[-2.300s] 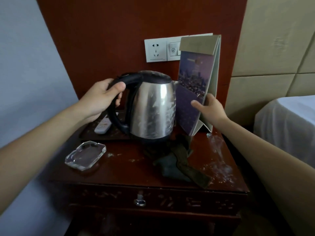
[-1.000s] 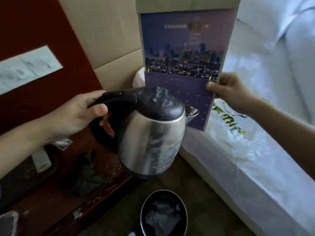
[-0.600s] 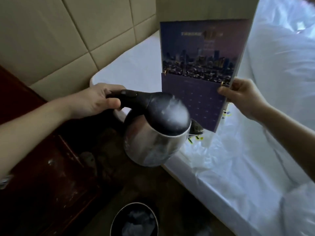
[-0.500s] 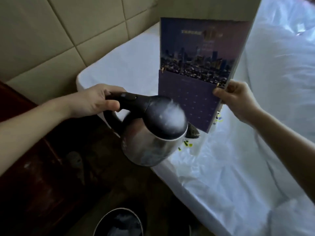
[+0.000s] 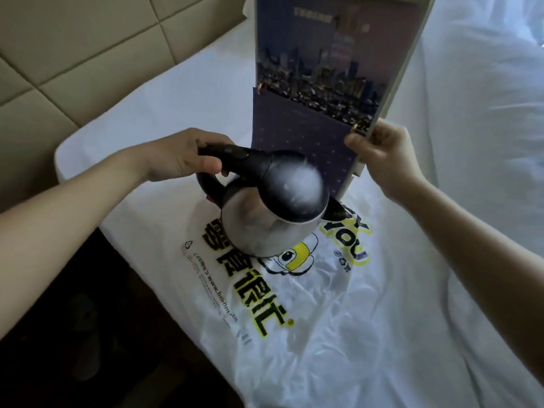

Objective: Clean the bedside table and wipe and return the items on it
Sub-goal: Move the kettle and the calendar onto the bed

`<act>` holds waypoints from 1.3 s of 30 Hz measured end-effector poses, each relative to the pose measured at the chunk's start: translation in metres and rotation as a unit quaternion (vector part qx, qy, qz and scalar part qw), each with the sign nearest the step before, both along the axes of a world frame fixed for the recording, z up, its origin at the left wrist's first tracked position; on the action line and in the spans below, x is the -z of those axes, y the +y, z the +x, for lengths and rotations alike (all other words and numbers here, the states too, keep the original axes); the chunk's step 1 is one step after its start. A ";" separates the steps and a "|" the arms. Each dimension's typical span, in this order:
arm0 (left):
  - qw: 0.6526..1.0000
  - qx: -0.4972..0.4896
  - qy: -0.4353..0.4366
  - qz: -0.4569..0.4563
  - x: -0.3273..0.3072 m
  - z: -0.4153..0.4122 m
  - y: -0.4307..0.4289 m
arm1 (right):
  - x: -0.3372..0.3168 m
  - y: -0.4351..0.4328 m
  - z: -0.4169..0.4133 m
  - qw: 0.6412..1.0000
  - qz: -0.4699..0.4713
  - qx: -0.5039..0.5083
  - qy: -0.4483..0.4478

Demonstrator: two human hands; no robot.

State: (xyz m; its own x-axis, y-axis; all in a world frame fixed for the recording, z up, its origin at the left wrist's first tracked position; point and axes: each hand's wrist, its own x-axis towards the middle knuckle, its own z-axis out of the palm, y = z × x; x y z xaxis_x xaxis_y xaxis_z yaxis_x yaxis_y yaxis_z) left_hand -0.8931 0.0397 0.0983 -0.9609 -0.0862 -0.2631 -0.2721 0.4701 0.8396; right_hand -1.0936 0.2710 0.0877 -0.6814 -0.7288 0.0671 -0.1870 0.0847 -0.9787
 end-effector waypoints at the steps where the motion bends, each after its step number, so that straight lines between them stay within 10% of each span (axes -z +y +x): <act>1: 1.000 0.001 -0.002 -0.003 0.007 -0.008 -0.003 | 0.007 -0.003 -0.005 1.000 -0.002 0.004 0.006; 13: 0.998 -0.062 -0.001 -0.004 0.033 0.007 -0.040 | 0.067 0.005 -0.006 0.998 0.052 0.019 -0.033; 20: 0.987 -0.095 0.055 -0.117 0.032 0.014 -0.021 | 0.062 0.010 0.012 0.969 0.207 -0.003 0.132; 27: 0.970 -0.238 0.045 -0.021 0.063 0.062 0.000 | 0.079 0.046 0.047 0.920 0.264 0.090 0.275; 39: 0.964 -0.097 -0.060 -0.241 0.071 0.221 0.051 | 0.090 0.006 0.215 0.855 0.164 -0.250 0.424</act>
